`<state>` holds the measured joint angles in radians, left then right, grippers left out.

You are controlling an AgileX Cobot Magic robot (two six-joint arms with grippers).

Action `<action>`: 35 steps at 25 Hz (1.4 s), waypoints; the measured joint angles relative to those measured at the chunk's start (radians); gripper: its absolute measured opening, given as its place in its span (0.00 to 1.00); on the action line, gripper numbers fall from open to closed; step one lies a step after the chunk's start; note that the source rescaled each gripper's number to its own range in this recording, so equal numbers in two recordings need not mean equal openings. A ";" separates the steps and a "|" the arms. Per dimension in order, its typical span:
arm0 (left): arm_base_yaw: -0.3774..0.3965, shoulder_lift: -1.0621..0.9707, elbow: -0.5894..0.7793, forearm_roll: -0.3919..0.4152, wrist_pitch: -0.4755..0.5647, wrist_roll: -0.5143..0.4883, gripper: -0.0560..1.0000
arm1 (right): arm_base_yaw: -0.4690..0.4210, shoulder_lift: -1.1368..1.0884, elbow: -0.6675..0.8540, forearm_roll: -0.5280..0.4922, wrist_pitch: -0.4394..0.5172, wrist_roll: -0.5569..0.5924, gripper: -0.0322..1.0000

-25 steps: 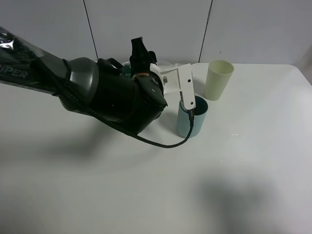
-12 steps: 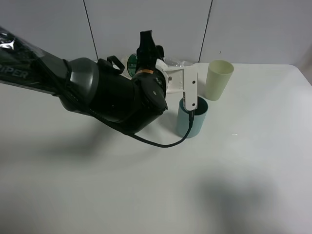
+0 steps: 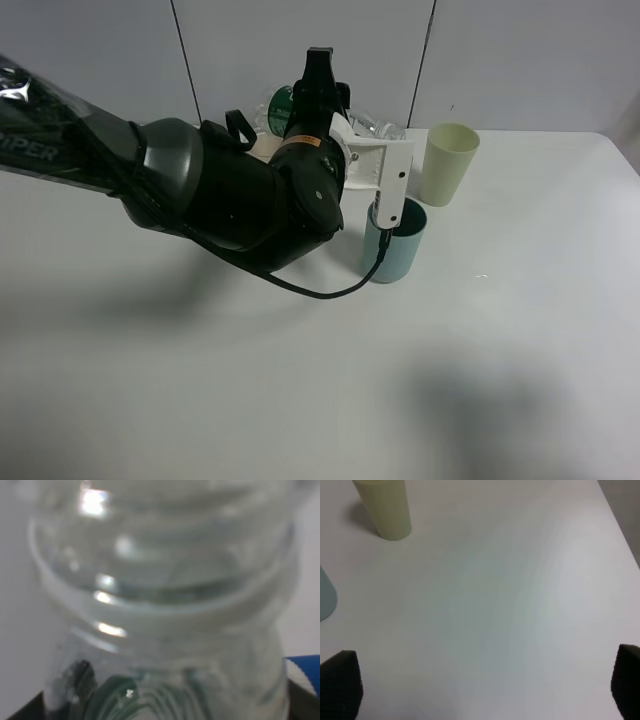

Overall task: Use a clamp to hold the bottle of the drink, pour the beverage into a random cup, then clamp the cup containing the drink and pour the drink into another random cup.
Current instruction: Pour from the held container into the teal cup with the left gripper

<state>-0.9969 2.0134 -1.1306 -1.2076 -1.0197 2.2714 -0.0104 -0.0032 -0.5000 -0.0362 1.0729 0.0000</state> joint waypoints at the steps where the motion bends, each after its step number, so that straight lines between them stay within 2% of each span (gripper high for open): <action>1: 0.000 0.000 0.000 0.003 0.000 0.003 0.13 | 0.000 0.000 0.000 0.000 0.000 0.000 1.00; 5: 0.000 0.000 0.000 0.025 -0.003 0.018 0.13 | 0.000 0.000 0.000 0.000 0.000 0.000 1.00; 20: 0.007 0.002 -0.028 0.026 -0.006 0.074 0.13 | 0.000 0.000 0.000 0.000 0.000 0.000 1.00; 27: 0.018 0.007 -0.028 0.026 -0.020 0.140 0.13 | 0.000 0.000 0.000 0.000 0.000 0.000 1.00; 35: 0.018 0.007 -0.028 0.026 -0.024 0.148 0.13 | 0.000 0.000 0.000 0.000 0.000 0.000 1.00</action>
<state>-0.9791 2.0205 -1.1589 -1.1815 -1.0435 2.4194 -0.0104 -0.0032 -0.5000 -0.0362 1.0729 0.0000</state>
